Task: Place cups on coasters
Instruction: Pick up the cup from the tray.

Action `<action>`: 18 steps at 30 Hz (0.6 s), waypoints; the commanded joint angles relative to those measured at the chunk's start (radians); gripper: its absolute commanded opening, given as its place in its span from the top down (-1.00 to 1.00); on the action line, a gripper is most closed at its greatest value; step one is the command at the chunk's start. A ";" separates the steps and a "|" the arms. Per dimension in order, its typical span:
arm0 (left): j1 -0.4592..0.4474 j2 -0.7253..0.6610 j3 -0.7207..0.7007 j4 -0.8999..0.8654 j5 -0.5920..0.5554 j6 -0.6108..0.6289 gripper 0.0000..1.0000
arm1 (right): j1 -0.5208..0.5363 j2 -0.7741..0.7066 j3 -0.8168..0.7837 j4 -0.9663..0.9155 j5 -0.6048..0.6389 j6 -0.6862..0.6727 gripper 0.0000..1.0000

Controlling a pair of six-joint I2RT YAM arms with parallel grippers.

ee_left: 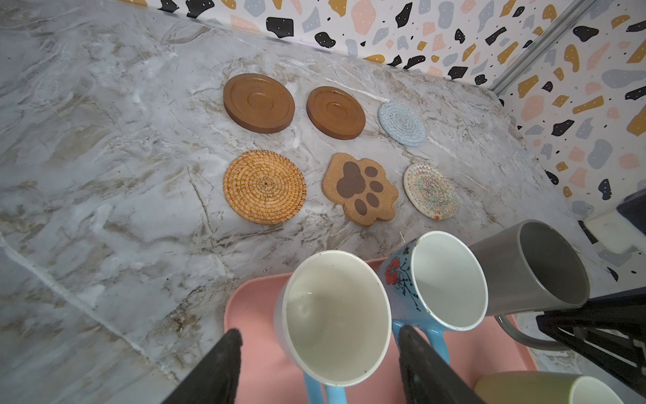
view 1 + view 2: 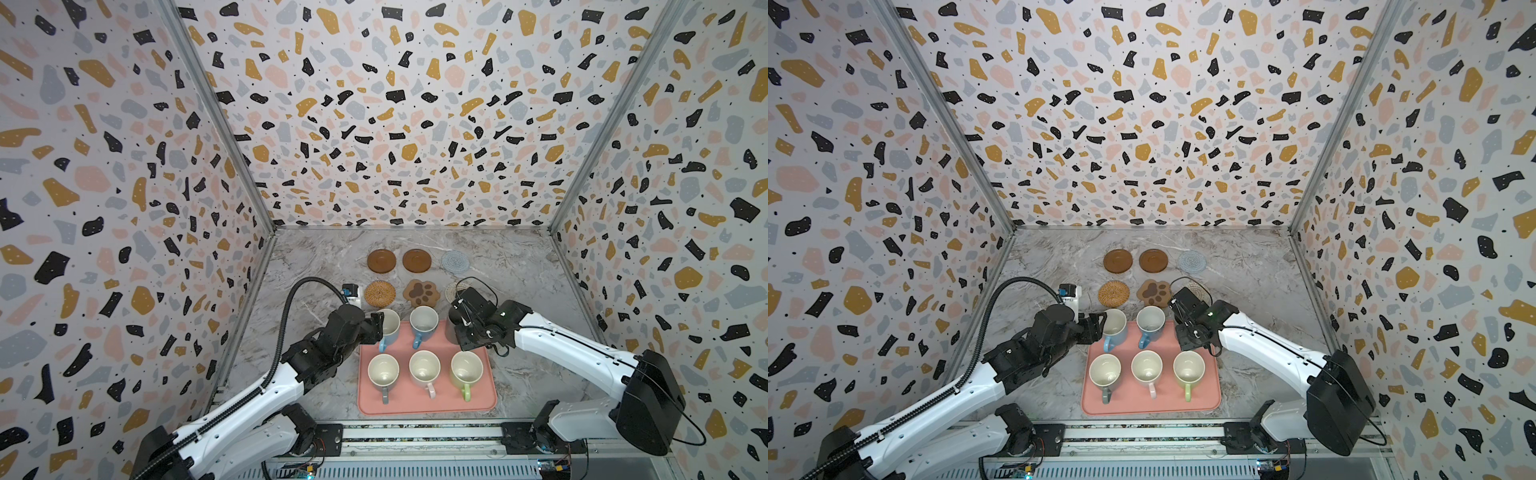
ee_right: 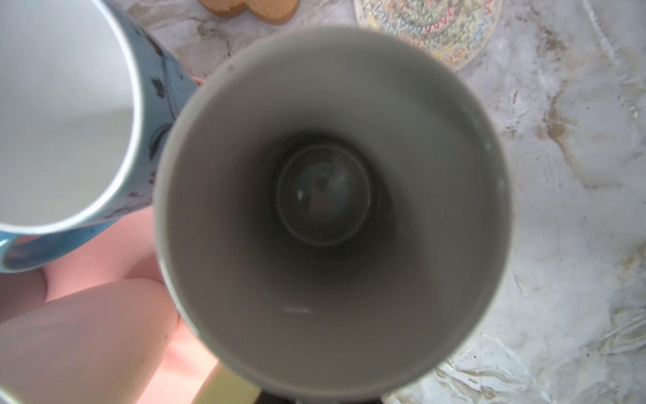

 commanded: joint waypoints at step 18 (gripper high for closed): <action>-0.003 -0.004 0.010 0.005 -0.016 0.005 -0.45 | -0.152 0.078 0.264 0.055 0.027 -0.179 0.81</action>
